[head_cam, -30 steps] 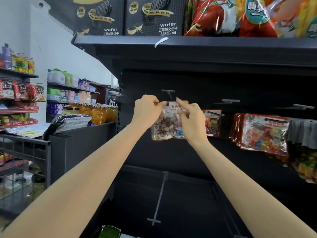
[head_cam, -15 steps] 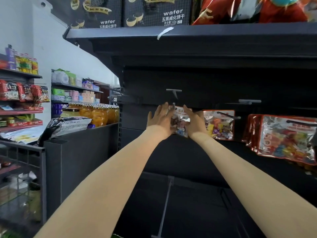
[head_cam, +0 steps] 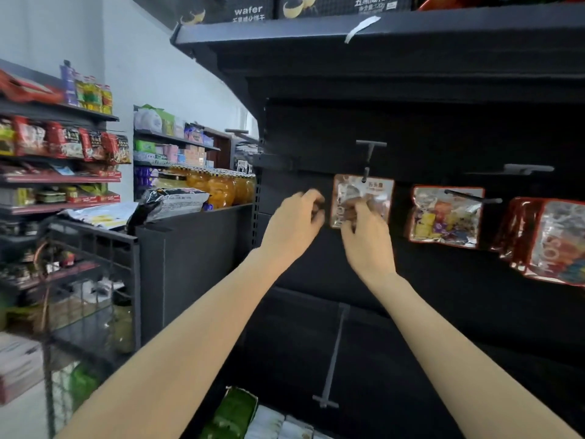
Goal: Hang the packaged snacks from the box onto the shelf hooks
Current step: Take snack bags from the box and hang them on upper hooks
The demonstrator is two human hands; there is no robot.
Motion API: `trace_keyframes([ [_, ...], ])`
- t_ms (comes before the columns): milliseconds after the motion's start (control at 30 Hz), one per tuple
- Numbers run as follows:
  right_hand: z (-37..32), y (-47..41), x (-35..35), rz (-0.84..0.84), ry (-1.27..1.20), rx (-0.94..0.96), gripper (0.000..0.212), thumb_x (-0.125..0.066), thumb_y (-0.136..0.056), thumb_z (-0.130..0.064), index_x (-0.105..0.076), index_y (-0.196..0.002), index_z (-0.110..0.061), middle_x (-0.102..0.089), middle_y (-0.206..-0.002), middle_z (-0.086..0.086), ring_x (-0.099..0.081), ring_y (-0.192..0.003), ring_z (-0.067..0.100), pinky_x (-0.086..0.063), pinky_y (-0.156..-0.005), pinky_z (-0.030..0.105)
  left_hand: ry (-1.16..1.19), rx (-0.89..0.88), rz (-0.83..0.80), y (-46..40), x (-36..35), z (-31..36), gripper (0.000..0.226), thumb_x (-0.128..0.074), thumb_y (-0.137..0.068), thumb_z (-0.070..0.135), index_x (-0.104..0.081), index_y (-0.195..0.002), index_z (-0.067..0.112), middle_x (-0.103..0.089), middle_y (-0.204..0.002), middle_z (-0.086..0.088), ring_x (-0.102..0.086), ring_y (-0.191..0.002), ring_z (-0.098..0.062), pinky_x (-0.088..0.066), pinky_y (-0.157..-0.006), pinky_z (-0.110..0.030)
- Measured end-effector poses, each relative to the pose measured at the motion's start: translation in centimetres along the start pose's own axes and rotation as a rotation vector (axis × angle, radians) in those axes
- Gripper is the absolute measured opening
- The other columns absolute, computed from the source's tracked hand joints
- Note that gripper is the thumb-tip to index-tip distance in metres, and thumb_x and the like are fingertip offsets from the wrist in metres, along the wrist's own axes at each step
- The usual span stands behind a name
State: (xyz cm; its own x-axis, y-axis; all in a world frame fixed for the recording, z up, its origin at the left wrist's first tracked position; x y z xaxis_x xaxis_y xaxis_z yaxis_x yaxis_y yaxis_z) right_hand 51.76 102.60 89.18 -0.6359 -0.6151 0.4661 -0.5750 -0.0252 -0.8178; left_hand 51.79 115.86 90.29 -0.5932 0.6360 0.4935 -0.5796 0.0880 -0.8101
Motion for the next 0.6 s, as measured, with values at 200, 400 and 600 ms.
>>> trace_keyframes([
  [200,-8.3,7.0,-3.1,-0.184,-0.193,0.005,0.021,-0.047,-0.096,-0.013,-0.057,-0.115,-0.016,-0.060,-0.108,0.000,-0.055,-0.098,0.014,-0.048,-0.082,0.031,-0.032,0.129,-0.004,9.5,6.8,-4.0,0.016,-0.058,-0.090,0.019,-0.062,-0.106,0.015,-0.063,-0.086,0.005,-0.059,-0.077,-0.012,-0.052,-0.076,-0.032],
  [400,-17.2,16.9,-10.3,-0.516,-0.270,0.043,0.024,-0.043,-0.096,-0.015,-0.057,-0.115,-0.016,-0.059,-0.107,0.000,-0.056,-0.096,0.015,-0.046,-0.077,0.029,-0.186,0.412,-0.129,22.9,13.6,-11.0,0.011,-0.055,-0.091,0.027,-0.061,-0.098,0.020,-0.062,-0.078,0.007,-0.061,-0.077,-0.015,-0.052,-0.068,-0.034],
  [600,-23.5,29.8,-19.2,-0.903,-0.265,0.036,0.029,-0.043,-0.096,-0.018,-0.047,-0.125,-0.017,-0.060,-0.109,0.005,-0.058,-0.098,0.023,-0.050,-0.076,0.038,-0.301,0.774,-0.354,38.3,18.4,-18.2,0.018,-0.048,-0.094,0.027,-0.060,-0.104,0.017,-0.068,-0.090,-0.006,-0.063,-0.086,-0.026,-0.050,-0.073,-0.037],
])
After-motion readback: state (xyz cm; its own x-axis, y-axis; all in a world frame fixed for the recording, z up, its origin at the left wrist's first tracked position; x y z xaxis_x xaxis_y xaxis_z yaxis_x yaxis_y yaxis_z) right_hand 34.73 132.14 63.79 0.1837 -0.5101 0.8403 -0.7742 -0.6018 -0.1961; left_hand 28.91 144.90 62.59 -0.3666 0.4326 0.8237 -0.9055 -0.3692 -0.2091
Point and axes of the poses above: each hand's wrist, its own y-axis away from the middle knuckle, its own x-axis out of the back of the hand, z = x × y, the point moved 2 cm from there along -y, towards the middle knuckle
